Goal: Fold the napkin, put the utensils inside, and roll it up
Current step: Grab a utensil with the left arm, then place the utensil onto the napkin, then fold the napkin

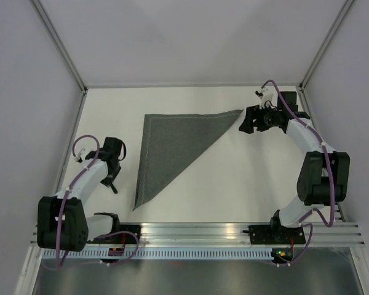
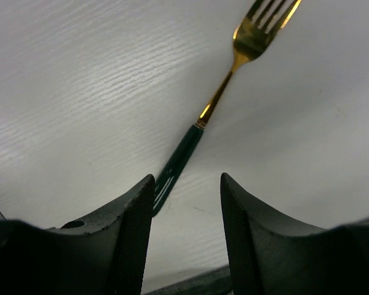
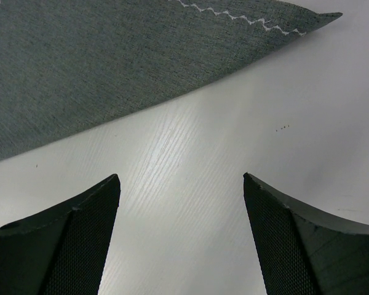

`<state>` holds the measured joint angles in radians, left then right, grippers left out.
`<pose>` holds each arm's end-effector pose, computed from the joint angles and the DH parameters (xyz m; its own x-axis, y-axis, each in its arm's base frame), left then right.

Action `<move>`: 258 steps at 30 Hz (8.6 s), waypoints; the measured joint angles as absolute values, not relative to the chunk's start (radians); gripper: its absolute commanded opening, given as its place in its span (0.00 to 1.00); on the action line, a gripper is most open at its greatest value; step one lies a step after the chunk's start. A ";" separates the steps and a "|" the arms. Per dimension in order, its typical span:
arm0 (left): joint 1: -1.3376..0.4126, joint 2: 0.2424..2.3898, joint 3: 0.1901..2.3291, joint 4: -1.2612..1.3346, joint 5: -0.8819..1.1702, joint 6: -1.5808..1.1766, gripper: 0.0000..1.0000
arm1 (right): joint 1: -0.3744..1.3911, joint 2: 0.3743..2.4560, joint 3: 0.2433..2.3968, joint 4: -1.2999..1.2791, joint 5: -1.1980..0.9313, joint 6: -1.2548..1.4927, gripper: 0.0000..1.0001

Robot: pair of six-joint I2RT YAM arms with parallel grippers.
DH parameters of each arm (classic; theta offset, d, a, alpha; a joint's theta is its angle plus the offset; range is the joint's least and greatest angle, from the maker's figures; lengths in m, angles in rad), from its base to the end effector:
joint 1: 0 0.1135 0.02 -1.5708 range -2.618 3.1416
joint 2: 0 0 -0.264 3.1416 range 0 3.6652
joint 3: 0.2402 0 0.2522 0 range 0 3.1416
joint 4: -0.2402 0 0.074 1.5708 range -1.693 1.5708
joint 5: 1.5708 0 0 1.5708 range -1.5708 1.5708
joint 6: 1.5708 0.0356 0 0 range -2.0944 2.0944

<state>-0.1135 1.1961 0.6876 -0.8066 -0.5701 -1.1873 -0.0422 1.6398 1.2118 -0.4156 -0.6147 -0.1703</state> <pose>0.1938 -0.0028 0.1917 -0.3223 -0.7490 -0.5789 -0.9065 0.4204 -0.0392 0.3550 0.0056 0.2528 -0.6765 -0.1100 -0.7282 -0.4700 0.8257 0.3119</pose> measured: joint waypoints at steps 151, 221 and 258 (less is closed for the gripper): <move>-0.644 2.069 1.499 -0.496 0.177 0.096 0.13 | -0.064 1.639 1.248 -0.517 -0.581 -0.214 0.85; -0.519 0.955 1.396 -0.805 -0.469 -0.583 0.69 | 1.411 1.813 1.013 0.216 0.024 -0.299 0.68; -0.519 0.964 1.345 -0.817 -0.493 -0.583 0.70 | 1.449 2.092 1.148 0.451 0.188 -0.422 0.45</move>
